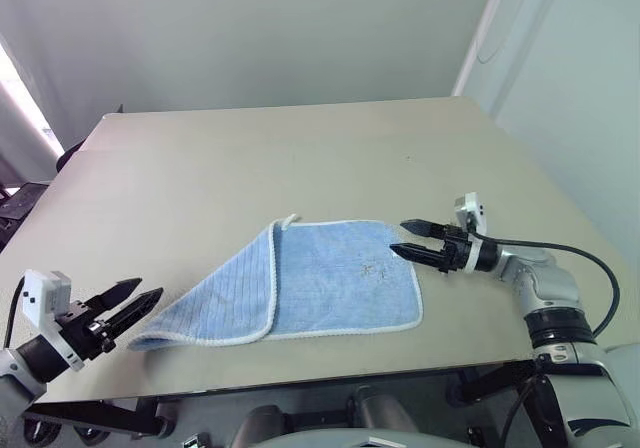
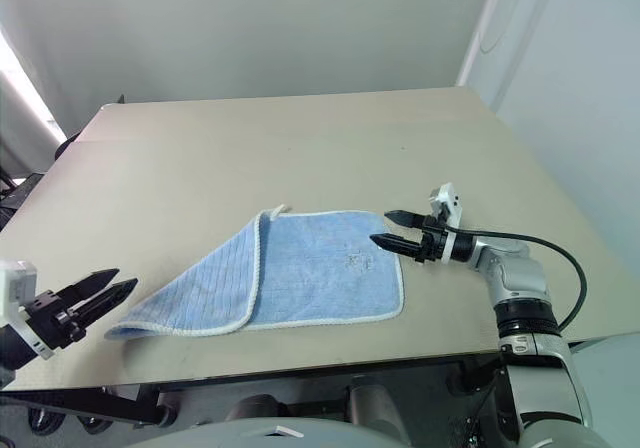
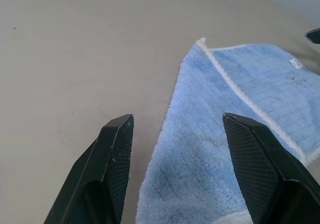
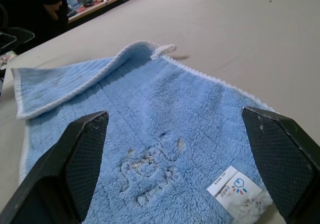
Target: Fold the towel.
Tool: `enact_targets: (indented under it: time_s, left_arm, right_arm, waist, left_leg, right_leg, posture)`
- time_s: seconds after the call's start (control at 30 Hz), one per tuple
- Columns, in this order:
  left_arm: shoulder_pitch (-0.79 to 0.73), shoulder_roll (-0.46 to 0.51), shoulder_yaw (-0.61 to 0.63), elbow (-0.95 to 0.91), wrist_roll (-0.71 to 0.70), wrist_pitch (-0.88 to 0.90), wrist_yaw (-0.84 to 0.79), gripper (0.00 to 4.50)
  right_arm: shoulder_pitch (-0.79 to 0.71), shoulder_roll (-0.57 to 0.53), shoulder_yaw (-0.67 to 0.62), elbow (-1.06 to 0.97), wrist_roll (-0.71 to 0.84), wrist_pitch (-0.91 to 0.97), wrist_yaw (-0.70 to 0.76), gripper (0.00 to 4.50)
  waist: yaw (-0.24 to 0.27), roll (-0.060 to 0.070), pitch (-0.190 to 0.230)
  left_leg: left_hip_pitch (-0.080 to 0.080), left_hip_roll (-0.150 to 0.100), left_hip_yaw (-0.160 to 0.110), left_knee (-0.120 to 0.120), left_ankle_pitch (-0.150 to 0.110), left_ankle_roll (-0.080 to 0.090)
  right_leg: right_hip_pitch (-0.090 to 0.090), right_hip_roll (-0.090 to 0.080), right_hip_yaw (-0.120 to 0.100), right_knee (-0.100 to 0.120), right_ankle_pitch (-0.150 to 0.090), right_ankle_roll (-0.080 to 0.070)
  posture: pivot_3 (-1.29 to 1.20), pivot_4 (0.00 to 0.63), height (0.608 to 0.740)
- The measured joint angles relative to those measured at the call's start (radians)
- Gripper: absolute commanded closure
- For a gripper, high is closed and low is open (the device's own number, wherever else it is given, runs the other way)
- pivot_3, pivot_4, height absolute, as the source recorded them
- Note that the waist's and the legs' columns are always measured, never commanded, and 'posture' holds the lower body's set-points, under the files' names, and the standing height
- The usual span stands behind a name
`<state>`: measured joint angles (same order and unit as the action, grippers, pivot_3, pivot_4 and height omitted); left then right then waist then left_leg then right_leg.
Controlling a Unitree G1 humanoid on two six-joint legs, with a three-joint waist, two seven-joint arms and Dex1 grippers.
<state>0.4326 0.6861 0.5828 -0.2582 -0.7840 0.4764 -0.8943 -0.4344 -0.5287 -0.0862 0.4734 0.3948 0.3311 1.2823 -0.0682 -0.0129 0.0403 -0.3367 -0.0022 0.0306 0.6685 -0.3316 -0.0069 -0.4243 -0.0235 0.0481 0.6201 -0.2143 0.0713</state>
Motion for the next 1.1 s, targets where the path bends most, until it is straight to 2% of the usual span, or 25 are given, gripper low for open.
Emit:
enact_targets:
  time_s: [0.37, 0.6, 0.8, 1.1]
  left_arm:
    - [-0.118, 0.001, -0.113, 0.019, 0.059, -0.002, -0.027, 1.49]
    - [-0.16, -0.025, -0.194, 0.04, 0.089, -0.004, -0.036, 1.49]
    - [-0.214, -0.058, -0.257, 0.039, 0.111, -0.004, -0.017, 1.49]
    - [-0.205, -0.068, -0.293, 0.002, 0.126, -0.004, -0.002, 1.49]
  right_arm:
    - [-0.017, 0.023, -0.001, 0.009, -0.011, -0.018, -0.112, 0.06]
    - [-0.124, 0.036, 0.07, 0.193, -0.166, -0.084, -0.258, 0.06]
    - [-0.22, 0.069, 0.115, 0.328, -0.235, -0.078, -0.306, 0.06]
    - [-0.321, 0.086, 0.145, 0.484, -0.305, -0.093, -0.316, 0.06]
  waist:
    - [-0.001, 0.0, 0.0]
    - [-0.002, 0.0, 0.0]
    - [-0.002, 0.0, 0.0]
    - [-0.005, -0.001, -0.001]
  left_leg:
    - [0.0, 0.0, 0.0, 0.0, 0.0, 0.0]
    - [0.0, 0.001, 0.0, 0.0, 0.0, 0.0]
    - [0.0, 0.0, 0.0, 0.001, 0.0, 0.0]
    - [0.001, 0.001, 0.0, 0.001, 0.0, 0.0]
  right_leg:
    - [0.0, 0.001, 0.001, 0.0, 0.0, 0.0]
    - [-0.001, 0.003, 0.002, 0.0, 0.0, 0.0]
    - [0.0, 0.003, 0.003, 0.0, 0.001, -0.001]
    - [0.003, 0.003, 0.003, 0.0, 0.001, -0.001]
  posture:
    - [0.0, 0.0, 0.74]
    - [0.0, 0.0, 0.74]
    - [0.0, 0.0, 0.74]
    - [0.0, 0.0, 0.74]
